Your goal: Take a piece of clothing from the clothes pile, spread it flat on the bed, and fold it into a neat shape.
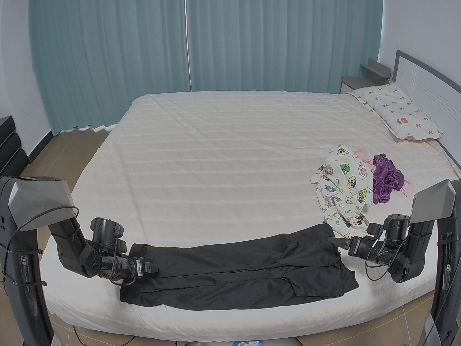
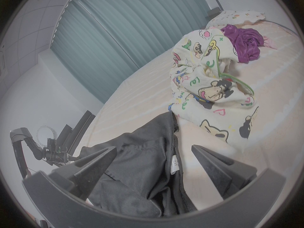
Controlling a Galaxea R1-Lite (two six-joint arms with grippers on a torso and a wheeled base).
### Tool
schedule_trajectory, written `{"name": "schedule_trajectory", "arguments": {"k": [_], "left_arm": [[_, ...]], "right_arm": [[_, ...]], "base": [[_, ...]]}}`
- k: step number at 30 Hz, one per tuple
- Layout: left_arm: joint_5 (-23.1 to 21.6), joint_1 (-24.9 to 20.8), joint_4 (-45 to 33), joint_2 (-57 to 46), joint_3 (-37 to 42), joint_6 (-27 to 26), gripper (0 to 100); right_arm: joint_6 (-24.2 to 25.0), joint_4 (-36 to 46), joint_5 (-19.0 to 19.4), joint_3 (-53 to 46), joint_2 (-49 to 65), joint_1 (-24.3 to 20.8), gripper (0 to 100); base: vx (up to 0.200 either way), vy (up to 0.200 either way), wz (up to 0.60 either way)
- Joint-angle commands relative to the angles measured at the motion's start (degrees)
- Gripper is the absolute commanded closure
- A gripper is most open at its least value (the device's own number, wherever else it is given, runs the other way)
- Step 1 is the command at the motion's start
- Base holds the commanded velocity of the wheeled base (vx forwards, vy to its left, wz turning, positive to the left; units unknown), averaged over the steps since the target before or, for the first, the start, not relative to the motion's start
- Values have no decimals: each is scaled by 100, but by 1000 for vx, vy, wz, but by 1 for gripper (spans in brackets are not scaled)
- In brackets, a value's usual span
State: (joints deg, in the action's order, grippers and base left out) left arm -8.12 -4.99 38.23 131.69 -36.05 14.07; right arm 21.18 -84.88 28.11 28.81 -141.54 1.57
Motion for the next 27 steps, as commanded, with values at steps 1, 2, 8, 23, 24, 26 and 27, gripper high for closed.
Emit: {"name": "schedule_trajectory", "arguments": {"k": [1,2,8,23,24,26,27], "left_arm": [[3,-29,0,32,80,8,100],[3,-29,18,23,124,8,100],[-14,-29,62,5,151,140,100],[-76,-2,317,23,151,448,100],[-76,-2,317,23,151,448,100],[-76,-2,387,-3,151,553,100],[-76,-2,387,-3,151,562,100]], "right_arm": [[1,-11,1,-7,-49,1,0],[1,-11,1,-7,-49,1,0],[1,-11,1,-42,-40,-34,0],[1,-11,-16,-15,-66,-61,0],[1,-11,-16,-15,-66,-61,0],[1,-11,-16,-15,-66,-61,0],[1,-11,-16,-15,-57,-61,0]], "base": [[0,0,0],[0,0,0],[0,0,0],[0,0,0],[-200,200,0],[-200,200,0],[0,0,0]]}}
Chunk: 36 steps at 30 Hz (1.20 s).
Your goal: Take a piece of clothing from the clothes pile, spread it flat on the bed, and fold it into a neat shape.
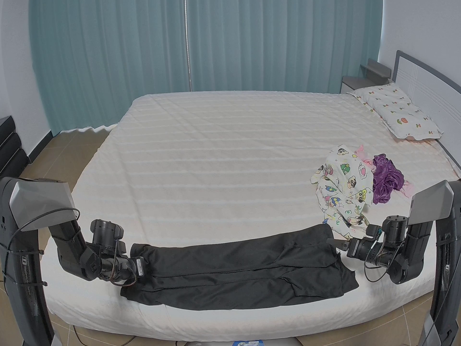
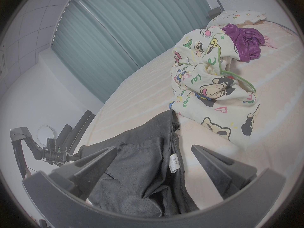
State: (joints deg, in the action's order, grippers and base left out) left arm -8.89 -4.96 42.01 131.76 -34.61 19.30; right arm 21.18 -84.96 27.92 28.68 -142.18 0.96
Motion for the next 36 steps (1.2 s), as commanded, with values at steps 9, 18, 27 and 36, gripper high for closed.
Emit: {"name": "schedule_trajectory", "arguments": {"k": [9,18,27,36], "left_arm": [[1,4,44,-18,-2,39,100],[1,-5,53,-45,-81,232,100],[10,-84,35,-212,-239,645,100],[10,-251,0,-405,-230,804,100]], "right_arm": [[1,-3,-6,6,-12,-8,0],[1,-3,-6,32,-20,-17,0],[9,-12,-6,58,-20,-17,0],[9,-30,-6,50,6,-17,0]], "base": [[0,0,0],[0,0,0],[0,-22,0],[0,-200,0]]}}
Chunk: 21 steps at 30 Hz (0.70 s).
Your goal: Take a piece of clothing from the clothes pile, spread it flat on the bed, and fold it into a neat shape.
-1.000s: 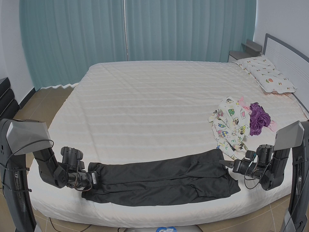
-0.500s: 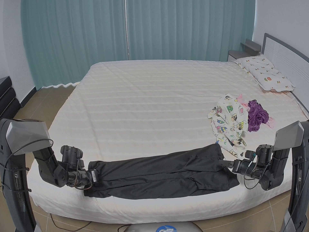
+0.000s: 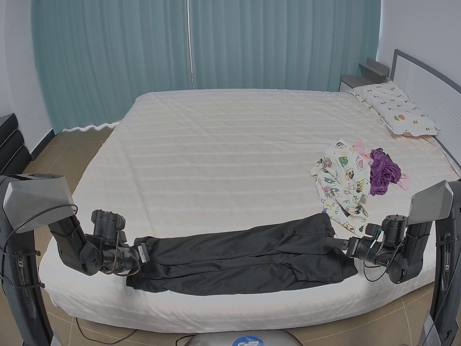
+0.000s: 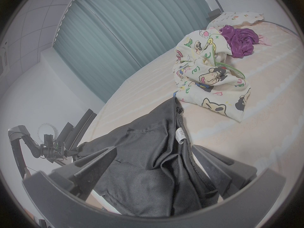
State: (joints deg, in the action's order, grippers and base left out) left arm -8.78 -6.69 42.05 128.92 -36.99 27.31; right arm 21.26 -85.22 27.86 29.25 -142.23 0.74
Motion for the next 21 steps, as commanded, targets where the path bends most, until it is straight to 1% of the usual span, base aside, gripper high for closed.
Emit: {"name": "schedule_trajectory", "arguments": {"k": [1,6,11,12,15,17,19,21], "left_arm": [[8,-113,-3,-147,-2,11,100],[157,-306,-91,-358,-116,328,100],[183,-385,-381,-543,-283,337,100],[306,-482,-768,-604,-485,337,100],[517,-667,-1216,-622,-810,345,100],[693,-878,-1647,-648,-1100,354,100],[728,-1018,-1849,-640,-1250,354,100],[763,-1247,-2236,-604,-1566,442,100]], "right_arm": [[1,-12,1,-7,20,5,0],[10,-12,1,-15,28,14,0],[10,-12,1,-15,28,14,0],[10,-12,1,-33,28,14,0],[10,-21,1,-50,37,14,0],[10,-100,1,-59,28,14,0],[10,-152,1,-68,11,14,0],[10,-170,-8,-94,2,5,0]], "base": [[0,-200,0],[0,-200,0],[0,-200,0],[0,-200,0],[0,-200,0],[0,-200,0],[0,-200,0],[0,-200,0]]}}
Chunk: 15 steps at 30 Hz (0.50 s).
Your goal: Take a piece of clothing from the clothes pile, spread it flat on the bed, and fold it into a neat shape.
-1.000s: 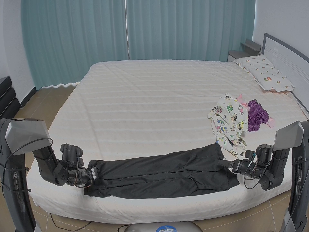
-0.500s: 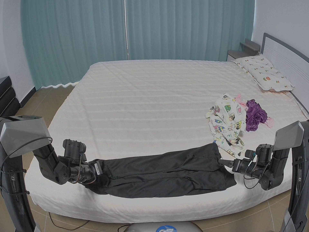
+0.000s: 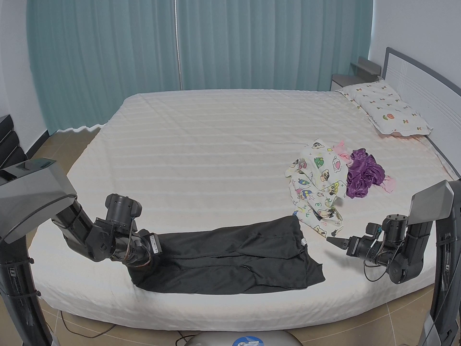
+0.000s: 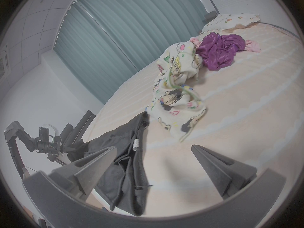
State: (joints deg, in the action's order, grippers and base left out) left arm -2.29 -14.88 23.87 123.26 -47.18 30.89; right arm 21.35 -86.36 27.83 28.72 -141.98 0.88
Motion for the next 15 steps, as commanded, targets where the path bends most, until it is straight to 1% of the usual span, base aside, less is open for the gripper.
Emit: {"name": "schedule_trajectory", "arguments": {"k": [1,2,3,5,6,15], "left_arm": [[115,-445,-445,-30,-573,93,100],[194,-656,-787,-30,-846,330,100],[247,-753,-963,5,-1021,470,100],[273,-814,-1086,49,-1171,567,100],[282,-929,-1315,137,-1408,681,100],[299,-1473,-1737,541,-2067,699,100]], "right_arm": [[1,-57,-6,-42,-22,-9,0],[1,-65,3,-68,-14,-9,0],[1,-65,3,-77,-14,-9,0],[1,-65,3,-86,-14,-9,0],[1,-65,3,-86,-14,-9,0],[1,-65,3,-104,-22,-17,0]], "base": [[0,-200,0],[0,-200,0],[0,-200,0],[0,-200,0],[0,-200,0],[0,-200,0]]}}
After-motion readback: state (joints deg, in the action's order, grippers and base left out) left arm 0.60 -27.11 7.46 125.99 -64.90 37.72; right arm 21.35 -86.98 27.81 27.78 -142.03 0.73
